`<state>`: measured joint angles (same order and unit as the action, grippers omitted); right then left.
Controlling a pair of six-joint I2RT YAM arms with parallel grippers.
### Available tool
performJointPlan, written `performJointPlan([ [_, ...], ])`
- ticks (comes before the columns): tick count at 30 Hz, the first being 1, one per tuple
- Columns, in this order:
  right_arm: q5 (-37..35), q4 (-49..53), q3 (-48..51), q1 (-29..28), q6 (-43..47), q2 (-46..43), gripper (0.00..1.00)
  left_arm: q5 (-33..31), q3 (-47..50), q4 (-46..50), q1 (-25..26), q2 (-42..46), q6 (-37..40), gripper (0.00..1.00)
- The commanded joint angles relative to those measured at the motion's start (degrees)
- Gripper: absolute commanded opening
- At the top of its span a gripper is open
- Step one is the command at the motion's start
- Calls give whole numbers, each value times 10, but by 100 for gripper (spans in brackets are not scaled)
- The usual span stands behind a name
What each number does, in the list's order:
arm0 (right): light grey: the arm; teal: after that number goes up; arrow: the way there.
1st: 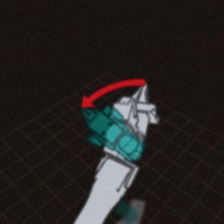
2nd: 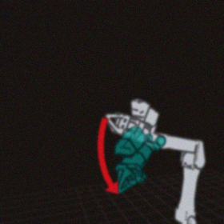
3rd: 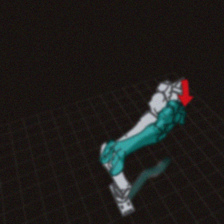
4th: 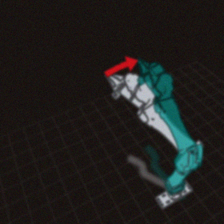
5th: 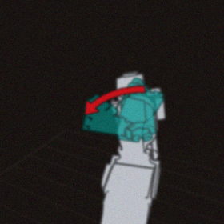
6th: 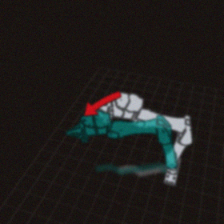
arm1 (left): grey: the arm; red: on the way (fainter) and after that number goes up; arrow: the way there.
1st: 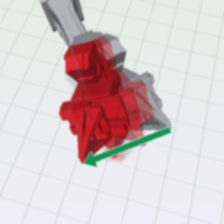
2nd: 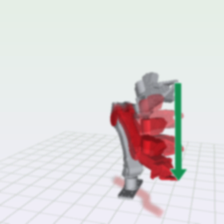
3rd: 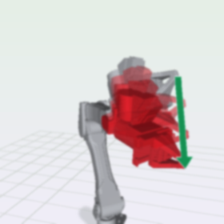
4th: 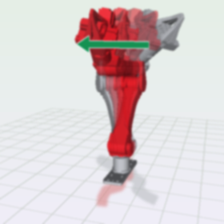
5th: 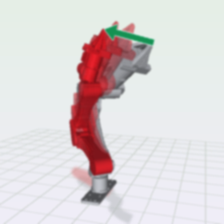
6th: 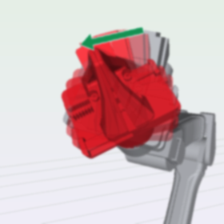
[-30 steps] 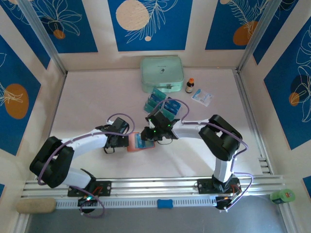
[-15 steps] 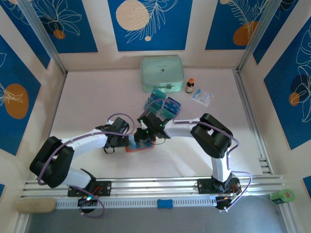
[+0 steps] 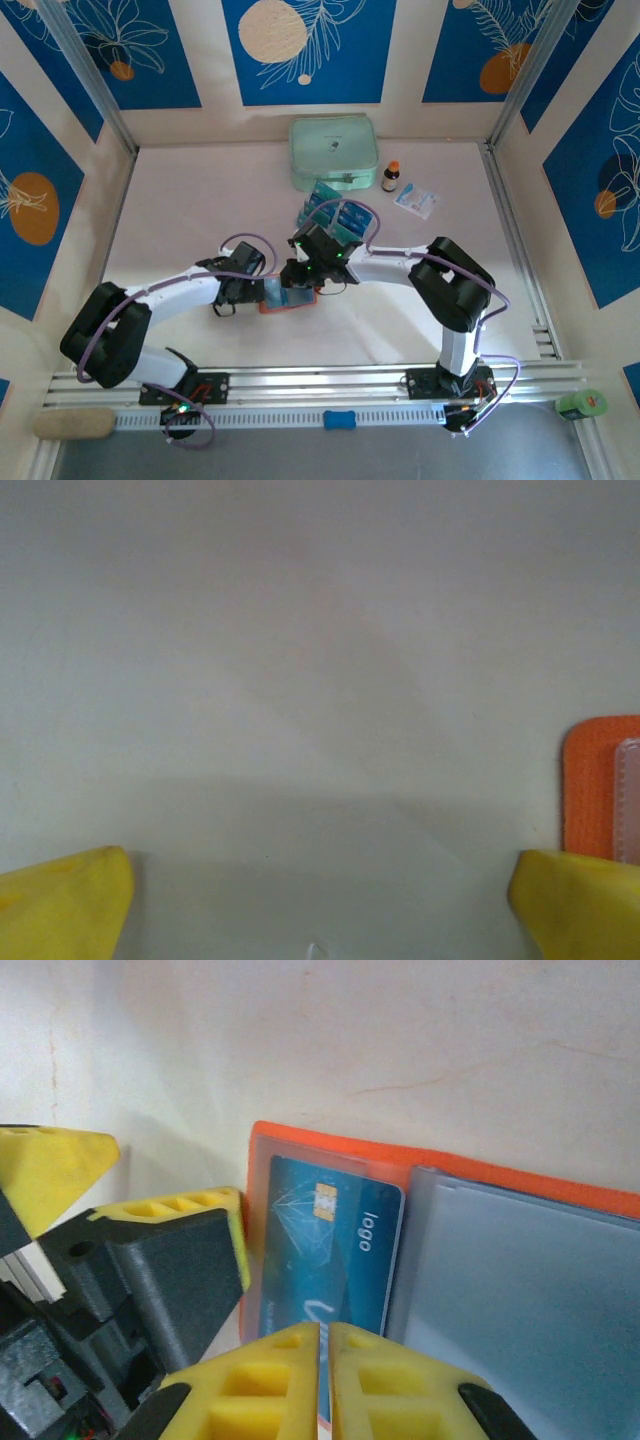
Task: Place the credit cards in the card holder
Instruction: Insert the credit card into the card slot.
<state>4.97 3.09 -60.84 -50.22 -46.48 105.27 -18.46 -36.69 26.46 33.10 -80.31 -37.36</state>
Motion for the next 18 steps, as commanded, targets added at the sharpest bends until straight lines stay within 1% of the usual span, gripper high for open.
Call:
performJointPlan([
  [1, -6, 14, 8, 0, 2, 12, 11, 13, 2, -47, -5, -3, -4, 100],
  [6, -6, 15, 2, -2, 1, 30, 9, 13, 0, -48, -6, -5, -4, 100],
  [12, 11, 18, -22, -13, 2, 58, 9, 13, 0, -49, -5, -6, -3, 100],
  [18, 16, 33, -44, -27, 9, 60, 9, 13, 0, -50, -5, -6, -4, 100],
])
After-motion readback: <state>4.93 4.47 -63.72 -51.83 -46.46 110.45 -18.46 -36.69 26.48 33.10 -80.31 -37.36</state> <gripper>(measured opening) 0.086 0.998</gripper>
